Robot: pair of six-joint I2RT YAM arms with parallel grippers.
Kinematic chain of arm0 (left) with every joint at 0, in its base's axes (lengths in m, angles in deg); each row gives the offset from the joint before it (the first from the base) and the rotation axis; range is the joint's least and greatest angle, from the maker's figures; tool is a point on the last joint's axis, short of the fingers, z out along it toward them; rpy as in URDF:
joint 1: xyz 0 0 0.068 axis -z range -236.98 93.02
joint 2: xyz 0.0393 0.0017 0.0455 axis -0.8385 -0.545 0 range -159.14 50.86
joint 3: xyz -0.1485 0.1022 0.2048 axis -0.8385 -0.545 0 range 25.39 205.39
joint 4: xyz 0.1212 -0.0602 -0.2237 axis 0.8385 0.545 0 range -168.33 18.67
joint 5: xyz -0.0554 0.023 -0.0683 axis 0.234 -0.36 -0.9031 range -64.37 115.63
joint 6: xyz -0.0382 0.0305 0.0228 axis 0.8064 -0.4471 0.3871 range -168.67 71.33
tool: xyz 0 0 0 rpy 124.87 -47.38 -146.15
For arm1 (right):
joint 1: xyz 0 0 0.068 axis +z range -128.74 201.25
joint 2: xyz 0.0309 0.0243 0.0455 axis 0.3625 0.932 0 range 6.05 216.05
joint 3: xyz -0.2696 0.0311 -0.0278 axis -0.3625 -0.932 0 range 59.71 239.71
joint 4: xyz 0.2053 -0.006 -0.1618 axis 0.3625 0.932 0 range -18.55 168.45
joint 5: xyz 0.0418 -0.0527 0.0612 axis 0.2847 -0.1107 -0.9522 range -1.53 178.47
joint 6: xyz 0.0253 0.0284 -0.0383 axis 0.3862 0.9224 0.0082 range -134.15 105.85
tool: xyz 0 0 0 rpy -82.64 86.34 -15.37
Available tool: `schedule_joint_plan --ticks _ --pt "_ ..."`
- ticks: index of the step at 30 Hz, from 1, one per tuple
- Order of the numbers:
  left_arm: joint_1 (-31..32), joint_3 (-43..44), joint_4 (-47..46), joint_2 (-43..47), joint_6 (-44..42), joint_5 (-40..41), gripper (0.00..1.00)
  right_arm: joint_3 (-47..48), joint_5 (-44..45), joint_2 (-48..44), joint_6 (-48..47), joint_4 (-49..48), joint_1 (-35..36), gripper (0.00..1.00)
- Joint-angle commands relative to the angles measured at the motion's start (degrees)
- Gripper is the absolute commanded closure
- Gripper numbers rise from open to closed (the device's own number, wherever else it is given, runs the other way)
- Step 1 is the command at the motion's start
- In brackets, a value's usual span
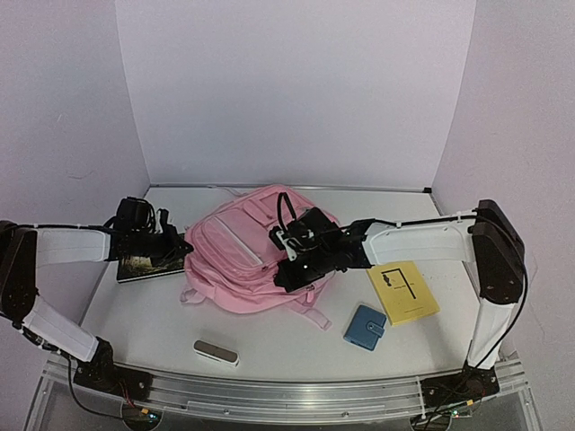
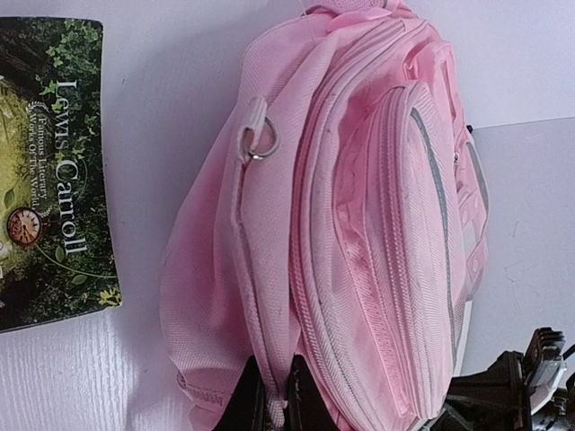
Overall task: Pack the student bag
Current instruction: Unzip the student bag at the center of the board.
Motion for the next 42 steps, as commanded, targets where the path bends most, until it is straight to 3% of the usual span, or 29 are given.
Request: schedule_joint_plan --ticks 1,11,23,30,42 --pt "2.7 0.6 -9.3 4.3 2.2 4.0 1.0 4.1 -2.1 -0.2 5.5 -0.9 3.5 1.0" --pt "6.8 -2.6 -12.1 6.9 5.5 5.7 1.0 6.5 -1.3 1.2 16.9 -8.1 4.7 1.0" --pt "18.2 -3.1 -10.9 6.1 3.1 10.2 1.0 12.1 -4.8 5.4 22.8 -13.7 4.7 1.0" --pt "21.1 -2.4 -11.5 3.5 2.5 11.7 1.0 9.3 -6.4 3.8 24.6 -15.9 5.2 1.0" --pt "21.0 -2.6 -13.6 4.8 5.5 11.9 1.0 -0.8 3.5 3.3 25.5 -11.1 8.1 1.0"
